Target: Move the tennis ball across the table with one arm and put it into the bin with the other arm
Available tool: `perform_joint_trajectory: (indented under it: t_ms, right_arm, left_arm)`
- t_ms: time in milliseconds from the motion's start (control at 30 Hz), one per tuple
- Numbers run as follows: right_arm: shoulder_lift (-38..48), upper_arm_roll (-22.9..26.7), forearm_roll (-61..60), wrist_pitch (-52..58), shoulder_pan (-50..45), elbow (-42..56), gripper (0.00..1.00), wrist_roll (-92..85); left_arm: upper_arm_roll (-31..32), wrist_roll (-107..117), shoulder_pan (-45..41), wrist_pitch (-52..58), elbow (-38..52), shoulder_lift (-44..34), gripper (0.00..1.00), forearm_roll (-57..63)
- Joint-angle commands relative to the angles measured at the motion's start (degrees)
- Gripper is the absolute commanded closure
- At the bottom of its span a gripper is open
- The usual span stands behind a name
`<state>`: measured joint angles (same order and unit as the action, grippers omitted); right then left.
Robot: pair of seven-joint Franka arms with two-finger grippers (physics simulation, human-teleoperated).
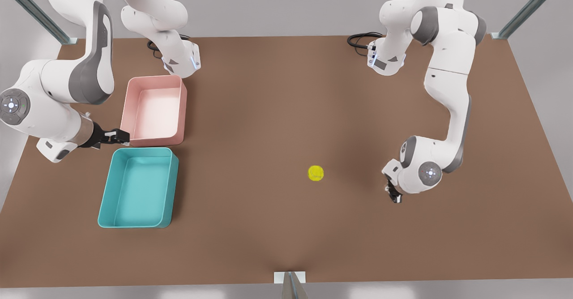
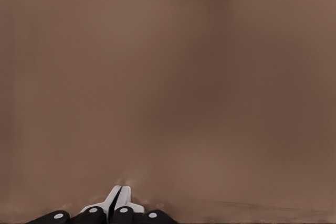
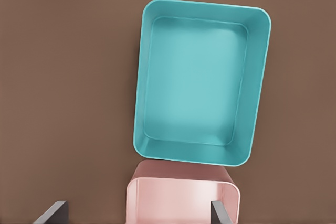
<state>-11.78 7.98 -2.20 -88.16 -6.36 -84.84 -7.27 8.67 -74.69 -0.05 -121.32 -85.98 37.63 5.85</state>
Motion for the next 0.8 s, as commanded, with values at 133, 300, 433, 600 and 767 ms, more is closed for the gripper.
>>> perform_joint_trajectory:
  t_ms: [133, 300, 433, 600, 767]
  right_arm:
    - [-3.25, -0.42, -0.44, -5.96, -4.45, 0.20, 0.00, 5.16]
    - [-9.93, -0.51, -1.23, -13.52, -10.78, -0.24, 0.00, 9.56]
    - [-11.25, -0.51, -1.41, -25.83, -12.19, -8.15, 0.00, 12.54]
    - [-11.78, -0.51, -3.34, -29.35, -13.24, -13.15, 0.00, 12.55]
    - [-11.78, -2.18, -3.16, -26.71, -14.56, -18.08, 0.00, -4.84]
  left_arm:
    - [-9.90, 90.08, -3.46, 50.12, 14.87, -19.88, 0.00, -8.05]
    - [-8.67, 88.23, -3.37, 52.24, 14.26, -25.41, 0.00, -7.88]
    - [-8.40, 83.66, -2.58, 40.99, -2.97, -35.70, 0.00, -6.56]
    - [-8.40, 83.75, -2.50, 40.82, -2.79, -35.00, 0.00, -6.47]
    - [-8.40, 83.75, -2.41, 40.73, -2.53, -34.82, 0.00, -6.29]
